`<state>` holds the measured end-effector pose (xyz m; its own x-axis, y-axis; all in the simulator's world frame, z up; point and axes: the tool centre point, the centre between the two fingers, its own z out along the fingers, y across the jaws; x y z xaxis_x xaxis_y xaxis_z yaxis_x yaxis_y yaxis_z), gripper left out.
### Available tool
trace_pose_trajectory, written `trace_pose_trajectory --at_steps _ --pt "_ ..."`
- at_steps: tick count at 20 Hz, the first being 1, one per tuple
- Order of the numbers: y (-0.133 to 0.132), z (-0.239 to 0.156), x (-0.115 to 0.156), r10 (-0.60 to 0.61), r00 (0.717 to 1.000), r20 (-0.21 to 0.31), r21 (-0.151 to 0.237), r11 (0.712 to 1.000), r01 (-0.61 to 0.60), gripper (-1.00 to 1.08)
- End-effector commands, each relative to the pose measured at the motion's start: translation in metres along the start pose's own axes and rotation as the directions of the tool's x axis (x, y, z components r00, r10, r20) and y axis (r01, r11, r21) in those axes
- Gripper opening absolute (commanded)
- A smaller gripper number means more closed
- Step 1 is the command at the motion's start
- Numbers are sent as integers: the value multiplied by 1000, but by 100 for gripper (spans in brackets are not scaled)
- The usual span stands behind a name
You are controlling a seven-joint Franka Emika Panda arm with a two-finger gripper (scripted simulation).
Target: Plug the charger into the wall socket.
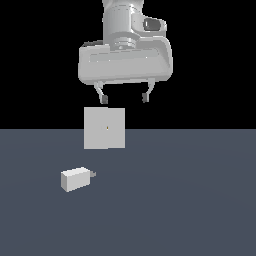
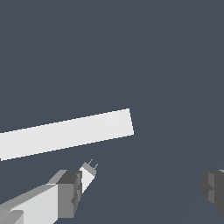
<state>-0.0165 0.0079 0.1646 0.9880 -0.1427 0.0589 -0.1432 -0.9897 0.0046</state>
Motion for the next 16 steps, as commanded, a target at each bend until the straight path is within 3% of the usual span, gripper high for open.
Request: trace_pose_trajectory --at_steps 1,16 --pt "-3 5 -7 37 999 -12 -5 999 -37 100" --pt "-27 38 -42 265 960 -92 -26 963 -268 100"
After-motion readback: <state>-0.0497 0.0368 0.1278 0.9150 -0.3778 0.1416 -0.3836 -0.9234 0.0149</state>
